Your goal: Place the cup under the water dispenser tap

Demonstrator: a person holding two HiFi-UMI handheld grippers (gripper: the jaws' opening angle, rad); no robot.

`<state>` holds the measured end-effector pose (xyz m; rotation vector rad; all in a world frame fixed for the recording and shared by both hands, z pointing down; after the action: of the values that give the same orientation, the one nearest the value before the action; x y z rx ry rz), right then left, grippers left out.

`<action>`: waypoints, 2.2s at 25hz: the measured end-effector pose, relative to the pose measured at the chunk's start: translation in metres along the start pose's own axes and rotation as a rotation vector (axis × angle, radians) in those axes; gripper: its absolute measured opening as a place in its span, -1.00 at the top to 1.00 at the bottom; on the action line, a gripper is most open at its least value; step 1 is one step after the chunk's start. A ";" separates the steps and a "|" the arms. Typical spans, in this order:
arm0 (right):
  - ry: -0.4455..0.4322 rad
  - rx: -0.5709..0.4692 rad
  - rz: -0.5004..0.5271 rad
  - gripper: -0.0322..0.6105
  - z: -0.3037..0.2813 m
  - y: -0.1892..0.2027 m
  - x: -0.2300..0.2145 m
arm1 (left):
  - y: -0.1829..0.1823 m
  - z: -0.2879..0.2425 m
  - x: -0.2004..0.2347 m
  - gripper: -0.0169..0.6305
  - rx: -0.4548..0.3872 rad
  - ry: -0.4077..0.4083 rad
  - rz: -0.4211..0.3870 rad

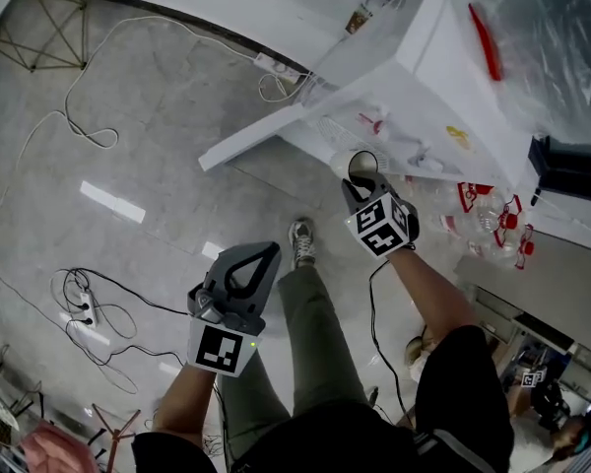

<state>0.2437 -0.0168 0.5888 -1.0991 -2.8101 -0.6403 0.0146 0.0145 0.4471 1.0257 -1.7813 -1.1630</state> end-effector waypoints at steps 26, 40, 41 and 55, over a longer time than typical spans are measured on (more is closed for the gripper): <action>0.036 0.096 0.105 0.70 -0.046 -0.007 -0.049 | -0.005 -0.043 -0.011 0.88 0.019 0.064 0.002; 0.151 -0.096 -0.054 0.33 -0.004 0.004 -0.031 | -0.008 -0.042 -0.010 0.88 0.029 0.078 -0.026; 0.165 -0.126 -0.084 0.35 0.004 0.004 -0.027 | -0.010 -0.042 -0.011 0.88 0.028 0.081 -0.032; 0.268 -0.435 -0.527 0.75 0.132 -0.007 0.036 | -0.064 -0.013 -0.038 0.88 -0.012 0.144 -0.141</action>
<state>0.2249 0.0539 0.4727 -0.2390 -2.7782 -1.3721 0.0546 0.0284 0.3847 1.2133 -1.6098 -1.1525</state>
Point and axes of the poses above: the fingertips, and each gripper's own axes: z backward along the fingers, x to its left, y out of its underside, the point moved 5 cm from there along z, backward along the fingers, and after that the axes turned 5 degrees about z, right-handed, at the moved point
